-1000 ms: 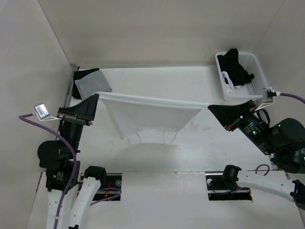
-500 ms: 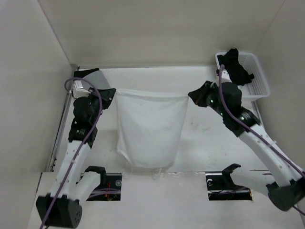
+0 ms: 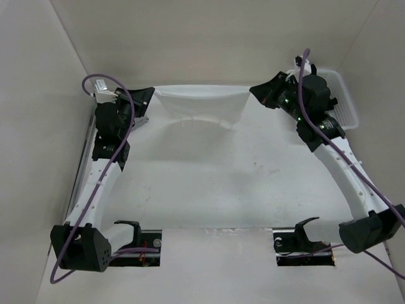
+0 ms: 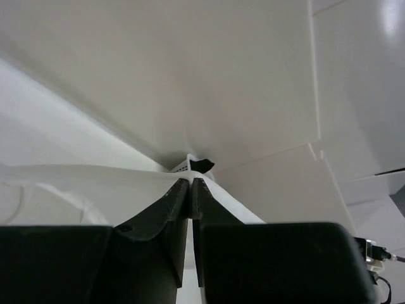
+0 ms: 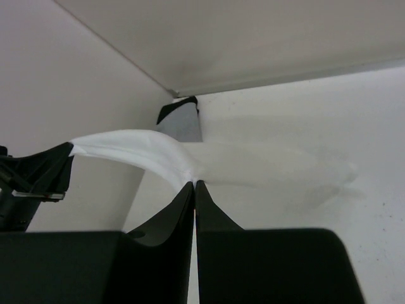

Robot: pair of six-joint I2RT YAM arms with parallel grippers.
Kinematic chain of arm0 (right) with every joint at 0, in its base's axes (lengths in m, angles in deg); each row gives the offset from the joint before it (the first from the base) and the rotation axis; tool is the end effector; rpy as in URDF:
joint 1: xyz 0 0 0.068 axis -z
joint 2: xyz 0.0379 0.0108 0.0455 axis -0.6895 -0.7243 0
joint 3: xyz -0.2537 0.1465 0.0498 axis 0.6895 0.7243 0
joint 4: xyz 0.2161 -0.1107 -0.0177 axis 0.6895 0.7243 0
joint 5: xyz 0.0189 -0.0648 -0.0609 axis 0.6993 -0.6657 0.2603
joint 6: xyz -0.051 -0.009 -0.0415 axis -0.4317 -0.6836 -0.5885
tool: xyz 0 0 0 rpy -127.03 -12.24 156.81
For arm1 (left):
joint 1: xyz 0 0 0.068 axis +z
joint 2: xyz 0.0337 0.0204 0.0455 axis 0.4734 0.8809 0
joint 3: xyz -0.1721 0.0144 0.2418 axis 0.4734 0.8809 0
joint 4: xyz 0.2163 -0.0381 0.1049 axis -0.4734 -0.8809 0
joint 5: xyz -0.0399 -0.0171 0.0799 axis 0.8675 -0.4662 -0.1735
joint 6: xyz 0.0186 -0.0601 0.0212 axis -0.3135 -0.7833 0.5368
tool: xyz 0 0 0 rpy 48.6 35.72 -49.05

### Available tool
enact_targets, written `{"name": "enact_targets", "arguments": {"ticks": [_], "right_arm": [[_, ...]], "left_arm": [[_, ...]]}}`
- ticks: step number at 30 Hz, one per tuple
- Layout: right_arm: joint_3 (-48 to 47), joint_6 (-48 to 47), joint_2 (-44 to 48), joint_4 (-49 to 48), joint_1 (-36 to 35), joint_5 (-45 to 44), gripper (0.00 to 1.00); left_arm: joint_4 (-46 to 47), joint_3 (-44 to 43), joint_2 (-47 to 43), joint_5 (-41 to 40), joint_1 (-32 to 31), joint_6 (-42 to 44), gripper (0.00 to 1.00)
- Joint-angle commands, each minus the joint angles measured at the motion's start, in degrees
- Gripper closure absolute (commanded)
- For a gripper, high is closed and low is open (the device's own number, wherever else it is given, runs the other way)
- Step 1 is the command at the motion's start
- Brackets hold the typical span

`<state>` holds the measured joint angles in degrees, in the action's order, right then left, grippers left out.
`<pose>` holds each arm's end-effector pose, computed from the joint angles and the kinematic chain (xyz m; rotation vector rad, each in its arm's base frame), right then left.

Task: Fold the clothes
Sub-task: Flatten the tank top out

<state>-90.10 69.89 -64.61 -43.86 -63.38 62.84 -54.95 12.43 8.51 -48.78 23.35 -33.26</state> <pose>0.2657 0.1058 0.4642 0.1016 1.7411 0.8766 0.2556 -0.0295 0.4086 -0.6949 1.4410 -1.0775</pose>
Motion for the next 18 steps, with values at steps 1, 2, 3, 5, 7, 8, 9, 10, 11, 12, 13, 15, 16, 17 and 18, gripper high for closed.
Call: {"name": "enact_targets", "arguments": {"ticks": [1, 2, 3, 5, 7, 8, 9, 10, 11, 12, 13, 15, 16, 17, 18], "right_arm": [[2.99, -0.13, 4.05, -2.41, 0.06, 0.86, 0.94], [5.45, 0.13, 5.10, -3.02, 0.24, 0.68, 0.94], [8.52, 0.57, 6.24, -4.16, 0.24, 0.51, 0.94], [15.28, 1.97, 9.23, -6.79, 0.32, 0.33, 0.94], [22.57, 3.21, 12.30, -8.90, 0.50, 0.33, 0.94], [26.61, 3.73, 13.88, -9.87, 0.24, 0.16, 0.94], [30.92, 4.26, 15.38, -11.01, 0.24, -0.19, 0.94], [35.14, 4.79, 16.70, -12.15, -0.02, -0.63, 0.94], [39.27, 5.49, 17.76, -13.21, -0.64, -0.90, 0.94], [43.22, 6.37, 18.55, -14.35, -1.60, -1.16, 0.94], [47.18, 7.25, 19.34, -15.67, -2.74, -1.60, 0.94], [52.64, 8.13, 20.66, -17.17, -5.28, -2.91, 0.94], [54.93, 8.48, 21.62, -17.17, -7.13, -3.97, 0.95], [56.87, 9.09, 22.94, -16.57, -8.97, -5.28, 0.95], [58.37, 10.23, 24.69, -15.43, -11.25, -6.60, 0.95]], "left_arm": [[3.97, 1.37, -3.48, 0.60, 0.29, -0.29, 0.95], [3.97, 3.21, -3.84, 0.60, 0.38, -0.46, 0.94], [4.14, 5.23, -4.19, 0.60, 0.03, -0.47, 0.94], [5.46, 10.23, -5.33, 0.43, -0.32, -0.29, 0.94], [6.78, 15.94, -6.82, 0.51, -0.58, -0.12, 0.94], [7.30, 18.84, -7.70, 0.60, -0.50, 0.06, 0.94], [7.83, 21.83, -8.49, 0.86, -0.50, 0.67, 0.94], [8.10, 24.99, -9.46, 1.04, -0.67, 1.29, 0.94], [7.93, 27.98, -10.60, 1.22, -0.85, 1.81, 0.94], [7.84, 31.23, -12.09, 1.39, -0.85, 2.43, 0.94], [7.40, 34.49, -14.02, 1.57, -0.85, 3.22, 0.94], [4.95, 40.64, -19.28, 1.57, -0.24, 4.45, 0.94], [3.28, 42.67, -21.75, 1.57, -0.06, 5.15, 0.94], [0.92, 44.95, -24.90, 1.66, 0.03, 5.94, 0.94], [-2.06, 46.80, -28.41, 1.75, -0.23, 6.30, 0.94]]}}
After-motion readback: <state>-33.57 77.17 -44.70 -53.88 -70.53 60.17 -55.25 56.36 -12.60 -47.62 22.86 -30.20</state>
